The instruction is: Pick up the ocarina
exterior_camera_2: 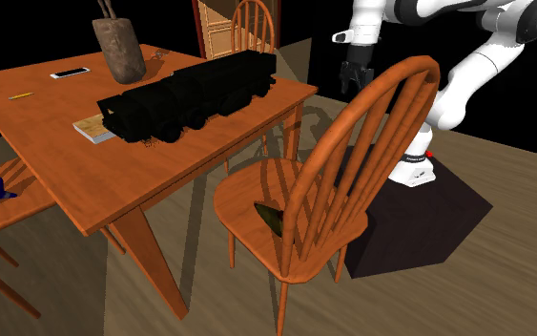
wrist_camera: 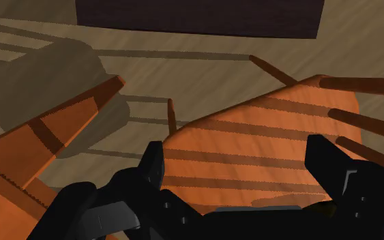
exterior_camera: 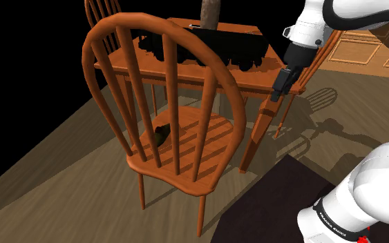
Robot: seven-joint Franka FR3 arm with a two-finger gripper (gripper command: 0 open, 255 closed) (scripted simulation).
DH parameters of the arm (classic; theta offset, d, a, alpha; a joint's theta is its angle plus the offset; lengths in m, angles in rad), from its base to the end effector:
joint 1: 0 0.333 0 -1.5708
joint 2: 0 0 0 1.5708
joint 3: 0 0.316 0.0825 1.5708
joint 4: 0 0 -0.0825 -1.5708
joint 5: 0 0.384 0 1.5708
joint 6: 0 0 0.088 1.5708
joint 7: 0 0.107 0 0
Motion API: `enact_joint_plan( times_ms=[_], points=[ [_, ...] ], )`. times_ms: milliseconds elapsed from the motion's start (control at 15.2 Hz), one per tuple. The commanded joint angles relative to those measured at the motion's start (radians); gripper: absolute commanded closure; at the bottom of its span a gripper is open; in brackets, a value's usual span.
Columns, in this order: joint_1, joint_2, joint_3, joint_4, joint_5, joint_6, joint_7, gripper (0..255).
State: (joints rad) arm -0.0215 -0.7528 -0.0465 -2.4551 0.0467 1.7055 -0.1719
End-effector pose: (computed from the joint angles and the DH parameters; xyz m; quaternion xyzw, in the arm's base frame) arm 0.3235 -0.0203 0.5447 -0.9977 -0.0550 -0.0057 0.0386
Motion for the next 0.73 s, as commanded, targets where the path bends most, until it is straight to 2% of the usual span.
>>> enact_joint_plan(
  times_ms=[0,330,660],
  points=[
    [0.000,0.000,0.000,0.000,0.000,0.000,0.000,0],
    [0.002,0.115,0.126,0.026,0.085,0.053,0.250,0],
    [-0.004,0.275,0.236,0.097,0.146,0.112,0.492,0]
  ],
)
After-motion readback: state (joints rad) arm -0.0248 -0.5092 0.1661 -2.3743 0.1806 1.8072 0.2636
